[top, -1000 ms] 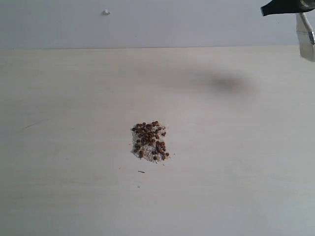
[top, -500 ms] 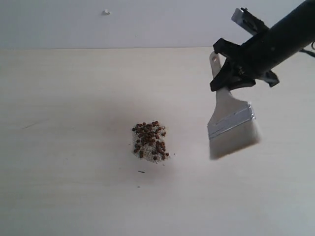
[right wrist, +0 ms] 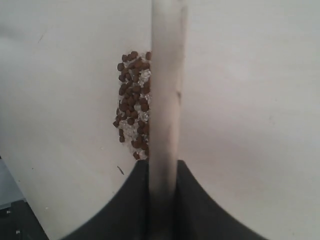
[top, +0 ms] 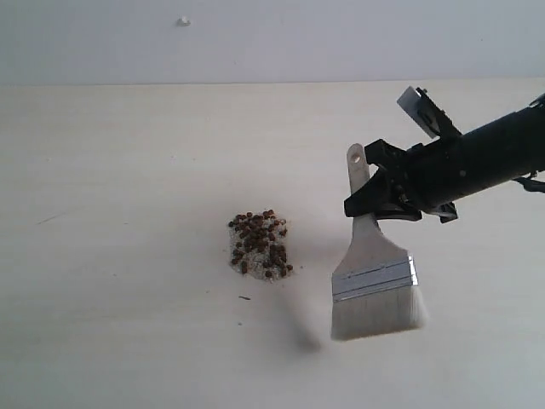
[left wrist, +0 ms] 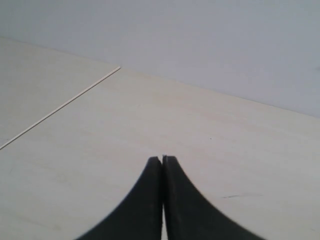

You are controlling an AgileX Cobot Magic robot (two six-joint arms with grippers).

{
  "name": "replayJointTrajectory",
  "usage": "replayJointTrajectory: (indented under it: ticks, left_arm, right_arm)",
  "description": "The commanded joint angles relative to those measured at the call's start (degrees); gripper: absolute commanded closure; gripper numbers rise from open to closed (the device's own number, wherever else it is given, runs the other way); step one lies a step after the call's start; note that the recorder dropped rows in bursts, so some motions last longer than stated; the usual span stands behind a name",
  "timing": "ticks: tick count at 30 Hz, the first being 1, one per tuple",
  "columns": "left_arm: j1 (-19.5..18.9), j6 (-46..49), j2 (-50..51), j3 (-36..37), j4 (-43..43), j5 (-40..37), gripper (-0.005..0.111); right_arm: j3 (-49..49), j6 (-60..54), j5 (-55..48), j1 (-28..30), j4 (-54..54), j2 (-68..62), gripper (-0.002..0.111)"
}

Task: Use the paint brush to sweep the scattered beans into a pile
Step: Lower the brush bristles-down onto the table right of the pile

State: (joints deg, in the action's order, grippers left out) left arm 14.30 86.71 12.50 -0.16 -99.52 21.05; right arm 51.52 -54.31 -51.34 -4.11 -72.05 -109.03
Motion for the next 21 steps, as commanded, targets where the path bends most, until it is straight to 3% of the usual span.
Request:
replayJointTrajectory:
  ticks: [1,21]
  left_arm:
    - [0.23,0.08,-0.34,0.16,0.07,-0.01,0.107]
    - [0.23,0.08,-0.34,0.16,0.07,-0.01,0.107]
  right_arm:
    - [-0.93,-4.49,-0.18,0.05,-3.85,-2.45,0.108]
    - [-0.72,-7.08,1.94,0.05,-4.52,-6.12,0.106]
